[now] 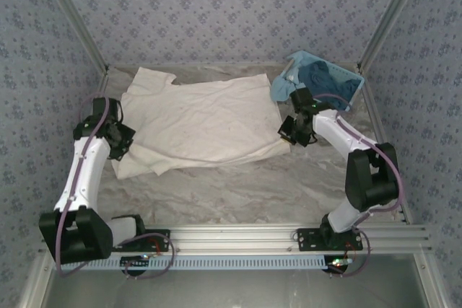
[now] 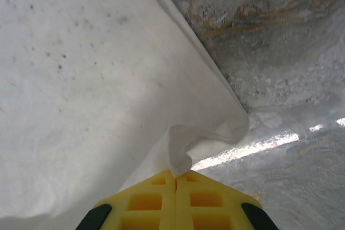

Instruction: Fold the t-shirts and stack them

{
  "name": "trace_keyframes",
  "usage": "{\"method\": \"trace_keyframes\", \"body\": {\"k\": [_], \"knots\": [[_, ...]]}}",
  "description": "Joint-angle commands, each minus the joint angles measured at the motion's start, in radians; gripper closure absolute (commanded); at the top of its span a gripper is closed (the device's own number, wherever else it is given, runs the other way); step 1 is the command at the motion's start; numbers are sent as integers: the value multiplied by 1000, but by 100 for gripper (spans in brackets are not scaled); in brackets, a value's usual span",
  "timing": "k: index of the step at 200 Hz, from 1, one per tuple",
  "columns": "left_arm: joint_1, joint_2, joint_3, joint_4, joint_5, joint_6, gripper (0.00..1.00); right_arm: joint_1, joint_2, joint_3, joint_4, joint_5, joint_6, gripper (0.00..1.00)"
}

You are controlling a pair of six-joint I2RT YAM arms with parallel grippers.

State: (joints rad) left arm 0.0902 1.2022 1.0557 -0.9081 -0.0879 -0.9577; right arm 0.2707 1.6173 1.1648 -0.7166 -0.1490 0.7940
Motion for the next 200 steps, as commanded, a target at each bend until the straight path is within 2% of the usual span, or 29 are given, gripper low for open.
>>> {"method": "trace_keyframes", "body": {"k": [1,80,177,200], "knots": [[18,29,42,-10,-53,80,100,-8,49,81,-15,5,-17,100],[56,139,99,48,-50,196,100,-23,191,228,-14,2,-39,100],[102,277,155,123,62,324,100,-30,312,347,4,-24,-61,100],[105,318,182,132,60,345,100,-32,336,367,8,-27,-63,100]]}}
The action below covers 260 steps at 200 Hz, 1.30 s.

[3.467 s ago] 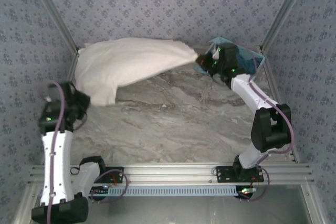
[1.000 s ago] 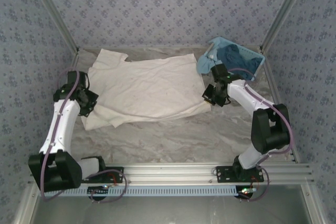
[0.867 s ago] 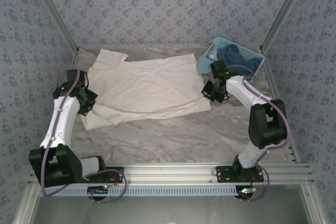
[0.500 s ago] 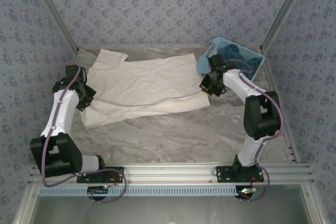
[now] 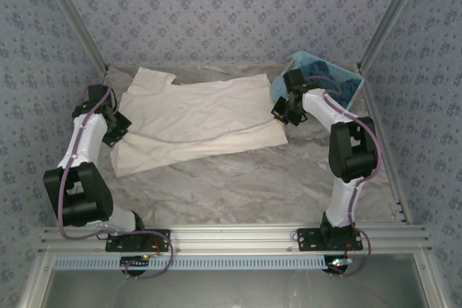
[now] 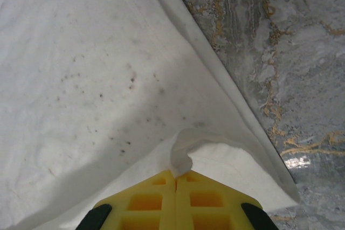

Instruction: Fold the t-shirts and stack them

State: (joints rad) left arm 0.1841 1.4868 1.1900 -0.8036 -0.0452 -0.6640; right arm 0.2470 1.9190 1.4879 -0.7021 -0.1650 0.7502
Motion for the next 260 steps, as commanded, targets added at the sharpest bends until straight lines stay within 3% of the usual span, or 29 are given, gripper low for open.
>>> {"method": "trace_keyframes", "body": {"k": [1,119,129,146,161,183,217,260], "knots": [[11,35,49,27,17,52,100,-8,35,45,-6,-11,-20,100],[33,226,177,8,28,115,100,-15,150,134,6,-15,-31,100],[35,244,199,-11,28,116,89,-18,158,151,7,-25,-53,85],[37,237,221,-51,15,105,53,-26,146,170,4,-34,-82,57],[37,191,215,-80,10,91,42,-33,107,171,-12,-16,-95,44],[36,88,147,-133,-8,31,37,-47,10,103,-22,-4,-85,40],[61,-87,-125,-123,65,-146,39,-57,-163,-139,41,-16,-34,42],[233,-210,-340,-81,204,-220,42,-68,-222,-347,96,-77,-39,41]]}}
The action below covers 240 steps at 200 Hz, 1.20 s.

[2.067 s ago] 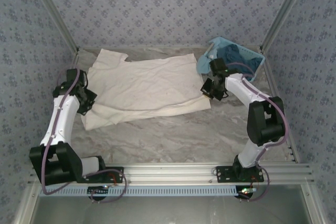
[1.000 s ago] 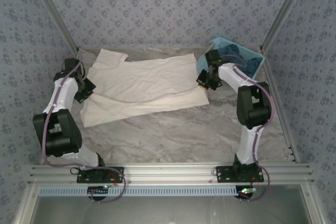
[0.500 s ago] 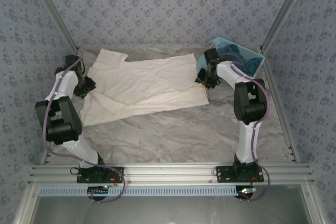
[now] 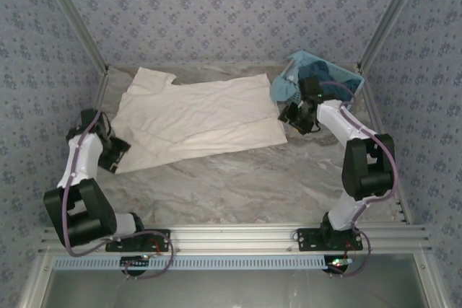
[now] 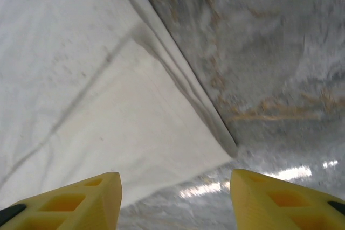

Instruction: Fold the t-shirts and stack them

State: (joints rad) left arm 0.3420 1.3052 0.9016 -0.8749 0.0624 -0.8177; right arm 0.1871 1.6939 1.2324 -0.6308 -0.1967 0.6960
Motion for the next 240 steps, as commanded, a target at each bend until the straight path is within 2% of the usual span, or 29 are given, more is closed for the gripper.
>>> {"method": "trace_keyframes", "body": {"k": [1,38,43,60,114,143,169,182,194,203,216,240], "knots": [[77,-28,-52,-11,98,-64,42,-9,2,-94,25,-48,15,41],[161,2,-63,-38,117,-28,38,-15,32,-105,73,-72,-3,40],[203,10,-65,-36,122,-21,38,-15,35,-108,79,-75,-3,39],[240,27,-81,14,165,-9,38,-17,55,-111,107,-94,3,39],[217,126,-134,172,273,-64,45,-18,141,-63,110,-127,27,42],[177,188,-124,237,277,-78,59,-15,156,-60,97,-103,41,43],[145,234,-106,258,254,-75,81,-16,181,-65,147,-96,57,55],[146,248,-79,244,220,-55,93,-15,205,-49,169,-87,55,66],[146,258,-52,224,182,-28,100,-12,231,-18,175,-69,52,74],[145,268,-32,213,163,-7,100,-10,245,-2,164,-61,53,82],[146,281,-13,203,147,20,100,-9,243,2,140,-25,63,100],[147,283,4,162,115,61,100,-3,171,-50,118,47,88,100]]}}
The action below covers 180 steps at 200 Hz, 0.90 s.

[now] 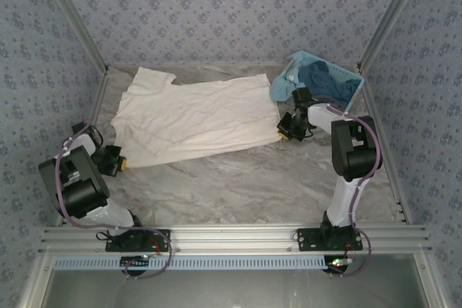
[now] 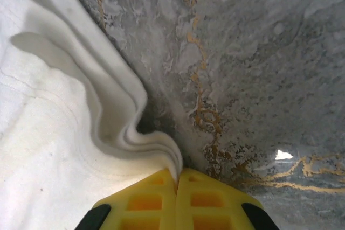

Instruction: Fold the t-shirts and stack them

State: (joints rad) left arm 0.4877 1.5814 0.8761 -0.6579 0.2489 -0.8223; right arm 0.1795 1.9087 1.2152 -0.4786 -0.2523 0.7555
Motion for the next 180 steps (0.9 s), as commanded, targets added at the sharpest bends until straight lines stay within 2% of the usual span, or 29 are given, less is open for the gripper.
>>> {"method": "trace_keyframes", "body": {"k": [1,40,67,93,121,180], "knots": [[1,7,30,-57,-73,68,100,6,-45,-42,-35,106,29,100],[2,-31,6,-97,-115,99,100,30,-148,-179,-76,107,85,100],[0,-88,-58,-115,-127,70,100,67,-239,-270,-118,127,153,100],[1,-167,-114,-140,-203,44,100,95,-332,-331,-234,169,195,100],[2,-248,-154,-164,-256,33,100,105,-413,-423,-250,153,224,100],[8,-319,-201,-192,-271,43,100,124,-552,-530,-292,134,270,100]]}}
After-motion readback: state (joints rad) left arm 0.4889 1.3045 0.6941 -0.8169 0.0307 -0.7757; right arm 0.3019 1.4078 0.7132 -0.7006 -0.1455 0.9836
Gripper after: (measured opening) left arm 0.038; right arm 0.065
